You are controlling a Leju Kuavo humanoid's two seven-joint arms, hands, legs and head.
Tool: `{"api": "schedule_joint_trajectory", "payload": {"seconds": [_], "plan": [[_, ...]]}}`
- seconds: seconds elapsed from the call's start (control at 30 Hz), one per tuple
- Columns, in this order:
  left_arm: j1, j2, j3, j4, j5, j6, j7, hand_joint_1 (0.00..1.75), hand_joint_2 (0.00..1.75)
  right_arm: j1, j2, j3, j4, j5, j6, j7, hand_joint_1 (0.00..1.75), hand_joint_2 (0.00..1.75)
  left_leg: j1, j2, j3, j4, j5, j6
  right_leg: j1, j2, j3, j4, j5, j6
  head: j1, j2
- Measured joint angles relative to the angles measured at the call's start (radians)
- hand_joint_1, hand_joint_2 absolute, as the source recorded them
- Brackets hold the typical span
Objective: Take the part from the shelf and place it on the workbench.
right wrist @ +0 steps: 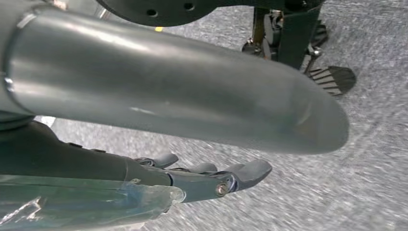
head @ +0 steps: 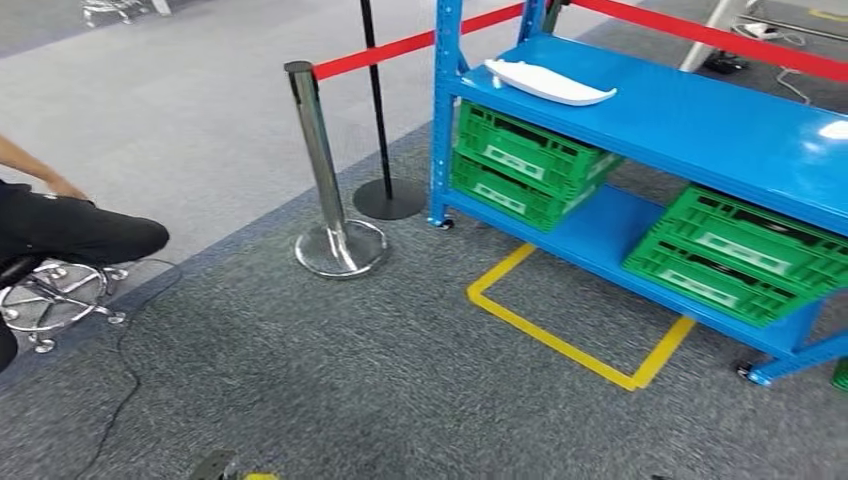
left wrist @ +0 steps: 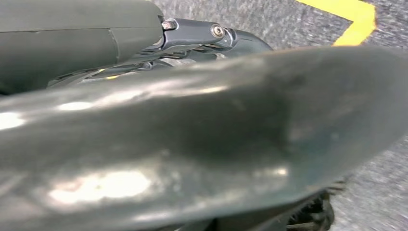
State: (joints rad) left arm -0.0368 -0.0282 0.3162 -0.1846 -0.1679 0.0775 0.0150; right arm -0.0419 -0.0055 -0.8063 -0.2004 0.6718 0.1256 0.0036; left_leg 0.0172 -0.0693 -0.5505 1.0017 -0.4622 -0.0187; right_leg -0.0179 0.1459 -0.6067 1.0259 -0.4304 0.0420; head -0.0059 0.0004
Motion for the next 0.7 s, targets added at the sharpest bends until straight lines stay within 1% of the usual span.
{"api": "schedule_joint_trajectory", "payload": {"seconds": [0.03,0.07,0.1,0.13,0.17,0.2,0.23,0.27,0.3,0.33,0.37,0.4,0.43,0.47,0.5,0.53,0.57,0.6,0.63,0.67,0.7], "plan": [[0.000,-0.002,-0.001,0.000,0.000,0.012,0.005,0.00,0.00,0.003,0.002,-0.005,0.000,-0.005,-0.005,0.005,0.00,0.00,-0.001,0.011,-0.001,0.000,0.002,0.006,-0.003,0.007,-0.005,-0.003,0.003,0.006,0.000,0.000],[0.000,-0.005,-0.001,0.000,0.002,0.024,0.009,0.00,0.00,0.008,0.006,-0.010,0.001,-0.009,-0.011,0.012,0.00,0.00,-0.002,0.023,-0.001,-0.002,0.004,0.014,-0.003,-0.007,-0.011,0.002,0.000,0.011,0.001,0.000],[0.001,-0.007,-0.001,0.000,0.005,0.033,0.012,0.00,0.00,0.011,0.009,-0.016,0.002,-0.014,-0.016,0.019,0.00,0.00,-0.003,0.034,0.000,-0.004,0.006,0.022,-0.002,-0.034,-0.024,0.023,-0.014,0.014,0.006,0.000],[0.003,-0.009,-0.001,0.000,0.008,0.040,0.013,0.00,0.00,0.011,0.011,-0.020,0.002,-0.017,-0.019,0.023,0.00,0.00,-0.004,0.047,0.001,-0.006,0.007,0.028,0.001,-0.070,-0.046,0.069,-0.039,0.015,0.010,0.000],[0.006,-0.010,-0.001,0.000,0.010,0.044,0.014,0.00,0.00,0.009,0.013,-0.024,0.003,-0.019,-0.022,0.026,0.00,0.00,-0.007,0.060,0.001,-0.007,0.006,0.033,0.003,-0.107,-0.076,0.134,-0.072,0.015,0.014,0.000],[0.009,-0.011,0.000,0.000,0.011,0.046,0.015,0.00,0.00,0.007,0.015,-0.026,0.003,-0.020,-0.023,0.028,0.00,0.00,-0.011,0.075,0.001,-0.006,0.005,0.035,0.003,-0.126,-0.110,0.206,-0.105,0.016,0.016,0.000],[0.011,-0.013,0.000,0.000,0.011,0.047,0.016,0.00,0.00,0.005,0.016,-0.028,0.003,-0.020,-0.023,0.028,0.00,0.00,-0.013,0.091,0.002,-0.006,0.004,0.037,0.004,-0.135,-0.136,0.263,-0.126,0.016,0.016,0.000],[0.012,-0.014,0.000,0.000,0.011,0.048,0.016,0.00,0.00,0.005,0.018,-0.030,0.003,-0.020,-0.024,0.029,0.00,0.00,-0.015,0.105,0.003,-0.006,0.003,0.038,0.004,-0.138,-0.146,0.289,-0.129,0.016,0.016,0.000],[0.012,-0.017,0.000,0.000,0.012,0.049,0.018,0.00,0.00,0.007,0.018,-0.032,0.003,-0.021,-0.024,0.030,0.00,0.00,-0.015,0.118,0.005,-0.006,0.002,0.037,0.004,-0.140,-0.135,0.276,-0.114,0.015,0.016,0.000],[0.012,-0.020,0.000,0.000,0.013,0.052,0.021,0.00,0.00,0.008,0.019,-0.035,0.003,-0.021,-0.025,0.032,0.00,0.00,-0.015,0.129,0.007,-0.006,0.000,0.036,0.004,-0.147,-0.105,0.224,-0.085,0.014,0.017,0.000],[0.011,-0.023,0.000,0.000,0.016,0.055,0.023,0.00,0.00,0.009,0.019,-0.038,0.003,-0.021,-0.026,0.035,0.00,0.00,-0.016,0.140,0.011,-0.006,-0.003,0.033,0.005,-0.166,-0.065,0.156,-0.055,0.013,0.017,0.000],[0.010,-0.027,0.002,0.000,0.019,0.058,0.026,0.00,0.00,0.006,0.019,-0.040,0.003,-0.016,-0.026,0.039,0.00,0.00,-0.019,0.151,0.014,-0.004,-0.007,0.028,0.009,-0.190,-0.025,0.088,-0.033,0.010,0.018,0.000],[0.010,-0.030,0.003,0.000,0.022,0.062,0.026,0.00,0.00,0.003,0.020,-0.040,0.003,-0.009,-0.025,0.043,0.00,0.00,-0.022,0.162,0.017,-0.003,-0.010,0.023,0.012,-0.208,0.001,0.041,-0.022,0.006,0.017,0.000],[0.010,-0.032,0.004,0.000,0.023,0.069,0.023,0.00,0.00,0.000,0.021,-0.040,0.003,0.001,-0.025,0.047,0.00,0.00,-0.025,0.174,0.019,-0.002,-0.012,0.019,0.015,-0.217,0.013,0.018,-0.020,0.001,0.016,0.000],[0.009,-0.035,0.005,0.000,0.022,0.081,0.019,0.00,0.00,-0.001,0.022,-0.039,0.003,0.011,-0.025,0.050,0.00,0.00,-0.027,0.186,0.021,-0.002,-0.014,0.014,0.018,-0.211,0.014,0.011,-0.022,-0.006,0.016,0.000],[0.007,-0.037,0.006,0.000,0.020,0.096,0.014,0.00,0.00,0.001,0.022,-0.037,0.003,0.020,-0.026,0.051,0.00,0.00,-0.026,0.197,0.024,-0.004,-0.015,0.010,0.017,-0.198,0.013,0.011,-0.020,-0.013,0.015,0.000],[0.004,-0.039,0.006,0.000,0.017,0.112,0.010,0.00,0.00,0.004,0.022,-0.035,0.003,0.027,-0.029,0.051,0.00,0.00,-0.025,0.192,0.024,-0.002,-0.020,0.004,0.016,-0.186,0.012,0.009,-0.018,-0.018,0.014,0.000],[0.002,-0.040,0.006,0.000,0.012,0.125,0.007,0.00,0.00,0.006,0.022,-0.033,0.003,0.032,-0.032,0.049,0.00,0.00,-0.022,0.171,0.020,0.012,-0.032,-0.001,0.014,-0.175,0.012,0.007,-0.015,-0.024,0.013,0.000],[0.001,-0.042,0.006,0.000,0.007,0.138,0.002,0.00,0.00,0.006,0.022,-0.032,0.003,0.036,-0.036,0.046,0.00,0.00,-0.020,0.143,0.006,0.046,-0.055,-0.007,0.010,-0.164,0.013,0.004,-0.013,-0.030,0.011,0.000],[0.001,-0.044,0.006,0.000,0.003,0.153,-0.004,0.00,0.00,0.005,0.022,-0.031,0.003,0.039,-0.040,0.043,0.00,0.00,-0.018,0.110,-0.020,0.103,-0.086,-0.010,0.008,-0.152,0.012,0.004,-0.011,-0.034,0.009,0.000],[0.003,-0.046,0.006,0.000,0.001,0.170,-0.010,0.00,0.00,0.003,0.022,-0.029,0.003,0.040,-0.043,0.039,0.00,0.00,-0.017,0.089,-0.054,0.173,-0.118,-0.012,0.007,-0.138,0.011,0.003,-0.010,-0.037,0.007,0.000]]}}
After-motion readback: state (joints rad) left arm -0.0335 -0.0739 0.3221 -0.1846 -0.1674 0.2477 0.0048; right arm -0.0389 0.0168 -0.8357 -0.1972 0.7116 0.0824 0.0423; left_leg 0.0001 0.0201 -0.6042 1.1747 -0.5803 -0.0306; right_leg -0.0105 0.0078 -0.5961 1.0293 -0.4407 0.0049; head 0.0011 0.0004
